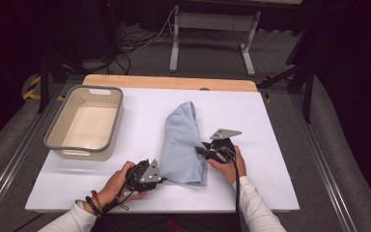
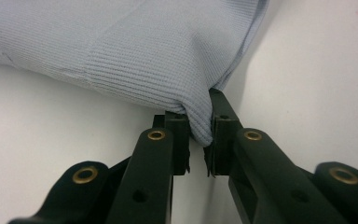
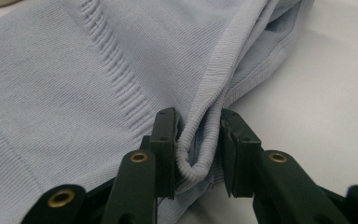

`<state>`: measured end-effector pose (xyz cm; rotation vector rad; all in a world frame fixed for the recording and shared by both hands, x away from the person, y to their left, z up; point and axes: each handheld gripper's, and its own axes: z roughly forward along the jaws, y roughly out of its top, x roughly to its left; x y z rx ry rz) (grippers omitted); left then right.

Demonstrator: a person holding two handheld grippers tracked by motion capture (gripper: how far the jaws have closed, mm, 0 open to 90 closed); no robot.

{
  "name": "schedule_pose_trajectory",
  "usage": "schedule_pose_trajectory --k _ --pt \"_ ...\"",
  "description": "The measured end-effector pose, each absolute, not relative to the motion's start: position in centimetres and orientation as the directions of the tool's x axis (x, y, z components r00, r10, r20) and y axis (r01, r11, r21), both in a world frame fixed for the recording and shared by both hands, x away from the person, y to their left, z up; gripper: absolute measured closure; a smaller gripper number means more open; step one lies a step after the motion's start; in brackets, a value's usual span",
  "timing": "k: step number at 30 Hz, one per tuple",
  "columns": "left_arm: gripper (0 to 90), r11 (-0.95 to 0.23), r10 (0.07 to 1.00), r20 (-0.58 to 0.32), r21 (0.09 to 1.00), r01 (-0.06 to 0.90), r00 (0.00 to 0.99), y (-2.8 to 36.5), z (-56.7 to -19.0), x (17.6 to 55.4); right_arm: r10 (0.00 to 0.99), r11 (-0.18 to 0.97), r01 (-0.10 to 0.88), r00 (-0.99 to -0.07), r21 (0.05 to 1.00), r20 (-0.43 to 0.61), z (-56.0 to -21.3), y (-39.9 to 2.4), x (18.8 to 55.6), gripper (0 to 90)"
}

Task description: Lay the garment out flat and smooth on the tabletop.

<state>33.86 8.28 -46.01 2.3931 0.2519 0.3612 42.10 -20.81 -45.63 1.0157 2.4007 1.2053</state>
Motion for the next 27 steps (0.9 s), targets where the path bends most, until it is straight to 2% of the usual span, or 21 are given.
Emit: schedule_pose_trajectory --k 4,8,13,27 --pt "81.8 -0.733 0.284 0.185 0.674 0.088 0.941 8.3 -46.1 33.8 0.695 0.407 0.462 -0.717 0.788 0.061 -45.3 -21.3 42.0 67.7" --pt "81.7 -0.728 0.284 0.180 0.679 0.091 0.942 8.2 -46.1 33.7 0.699 0.380 0.469 -0.710 0.797 0.085 -44.8 -22.0 41.8 70.6" --pt "81.7 -0.736 0.284 0.193 0.671 0.085 0.939 8.1 -46.1 33.3 0.697 0.414 0.450 -0.716 0.792 0.042 -44.8 -21.4 41.7 71.9" --pt "81.7 -0.738 0.285 0.208 0.671 0.075 0.936 8.2 -46.2 32.8 0.687 0.434 0.436 -0.726 0.788 0.022 -45.1 -21.1 42.0 69.8"
